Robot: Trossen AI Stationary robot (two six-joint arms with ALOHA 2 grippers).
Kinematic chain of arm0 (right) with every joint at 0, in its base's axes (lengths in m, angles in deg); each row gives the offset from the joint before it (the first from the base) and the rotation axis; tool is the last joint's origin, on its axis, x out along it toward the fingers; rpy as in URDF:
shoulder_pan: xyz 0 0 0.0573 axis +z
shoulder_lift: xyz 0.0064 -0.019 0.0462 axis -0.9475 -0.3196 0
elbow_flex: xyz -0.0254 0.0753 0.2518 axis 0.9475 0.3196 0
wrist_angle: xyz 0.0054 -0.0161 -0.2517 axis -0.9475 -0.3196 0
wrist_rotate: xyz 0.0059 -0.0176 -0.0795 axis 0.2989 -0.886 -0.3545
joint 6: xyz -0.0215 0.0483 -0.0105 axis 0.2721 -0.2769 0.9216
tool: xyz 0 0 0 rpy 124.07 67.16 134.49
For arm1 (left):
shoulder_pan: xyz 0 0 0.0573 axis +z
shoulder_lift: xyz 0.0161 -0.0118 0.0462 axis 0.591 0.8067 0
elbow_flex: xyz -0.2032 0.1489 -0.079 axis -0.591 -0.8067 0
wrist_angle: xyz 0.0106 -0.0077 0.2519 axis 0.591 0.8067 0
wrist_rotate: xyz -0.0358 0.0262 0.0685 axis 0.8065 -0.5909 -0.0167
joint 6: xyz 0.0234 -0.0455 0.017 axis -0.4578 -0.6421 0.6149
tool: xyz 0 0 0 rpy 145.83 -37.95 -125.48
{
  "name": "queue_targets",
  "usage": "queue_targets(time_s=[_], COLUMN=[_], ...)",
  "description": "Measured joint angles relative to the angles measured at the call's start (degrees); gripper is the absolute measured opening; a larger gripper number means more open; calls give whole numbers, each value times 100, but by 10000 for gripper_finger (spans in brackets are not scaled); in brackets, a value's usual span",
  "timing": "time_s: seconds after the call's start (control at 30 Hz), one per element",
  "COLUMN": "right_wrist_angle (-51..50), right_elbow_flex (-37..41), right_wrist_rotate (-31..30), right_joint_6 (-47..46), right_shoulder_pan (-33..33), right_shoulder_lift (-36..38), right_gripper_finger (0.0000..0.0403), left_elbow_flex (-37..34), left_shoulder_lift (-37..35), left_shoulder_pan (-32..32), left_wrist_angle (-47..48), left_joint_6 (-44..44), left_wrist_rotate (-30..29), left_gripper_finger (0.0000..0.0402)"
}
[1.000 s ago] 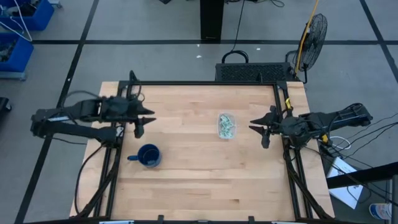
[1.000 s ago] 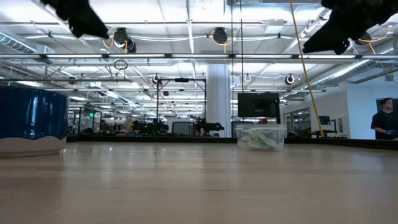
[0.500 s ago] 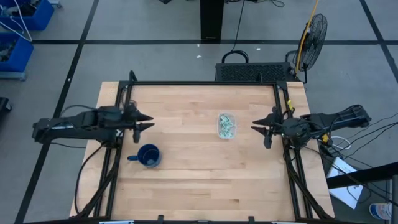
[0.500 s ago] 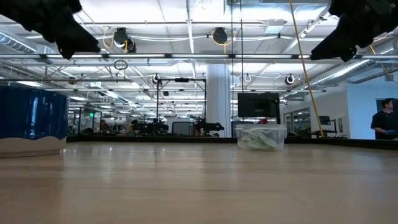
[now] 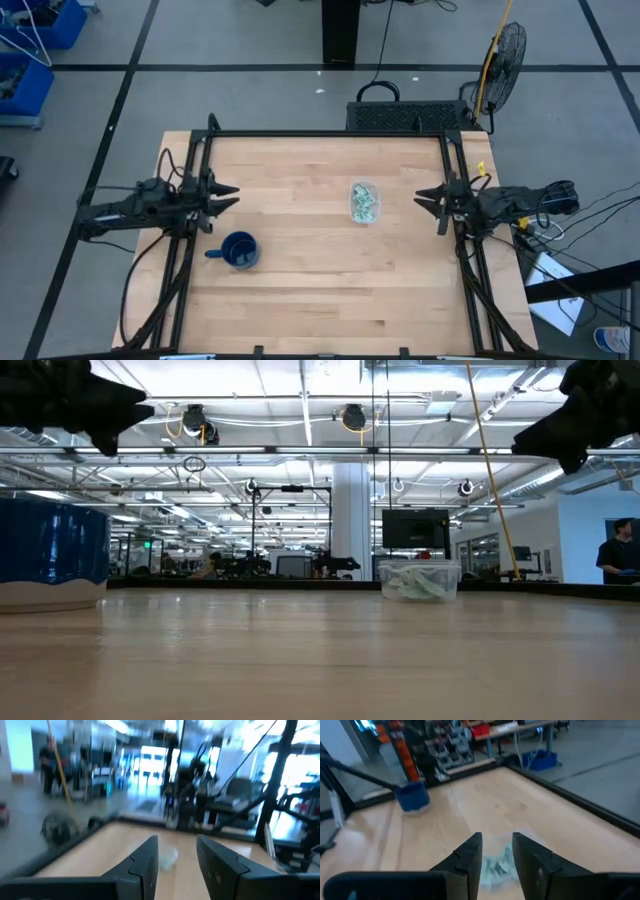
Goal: Pick and place Stevia / Truvia into bins
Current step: Return to Home Position
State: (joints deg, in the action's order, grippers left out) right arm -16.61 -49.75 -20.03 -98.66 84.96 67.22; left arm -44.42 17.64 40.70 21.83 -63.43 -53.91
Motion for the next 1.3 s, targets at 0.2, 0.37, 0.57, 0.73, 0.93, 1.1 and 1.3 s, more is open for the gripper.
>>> queue_targets(time_s=[0.2, 0.37, 0.57, 0.73, 0.93, 1.1, 1.3], right_wrist_angle=[754, 1181, 1000, 1111, 1254, 1584, 3394], right_elbow_flex=[532, 697, 759, 783, 781, 843, 1576], right_wrist_rotate=[451, 455, 677, 752, 758, 967, 1947], right_joint_6=[654, 1028, 627, 730, 909, 797, 1169], right_shoulder_pan=[0, 0, 2, 0, 0, 0, 2], right_shoulder_lift=[525, 501, 517, 519, 519, 517, 517], right_gripper_finger=[100, 100, 100, 100, 100, 100, 100], left_elbow_flex=[-661, -984, -1088, -1088, -1086, -1086, -1086], left_shoulder_lift=[48, 46, 44, 26, -2, 7, 13], left_shoulder_pan=[0, 0, 4, 4, 34, 208, 232], left_wrist_angle=[-964, -1168, -1346, -1459, -1642, -1539, -1282], left_joint_6=[-52, -223, -365, -328, -267, -305, -239], left_wrist_rotate=[36, 81, 151, 245, 203, 210, 183], left_gripper_finger=[141, 141, 141, 141, 141, 141, 141])
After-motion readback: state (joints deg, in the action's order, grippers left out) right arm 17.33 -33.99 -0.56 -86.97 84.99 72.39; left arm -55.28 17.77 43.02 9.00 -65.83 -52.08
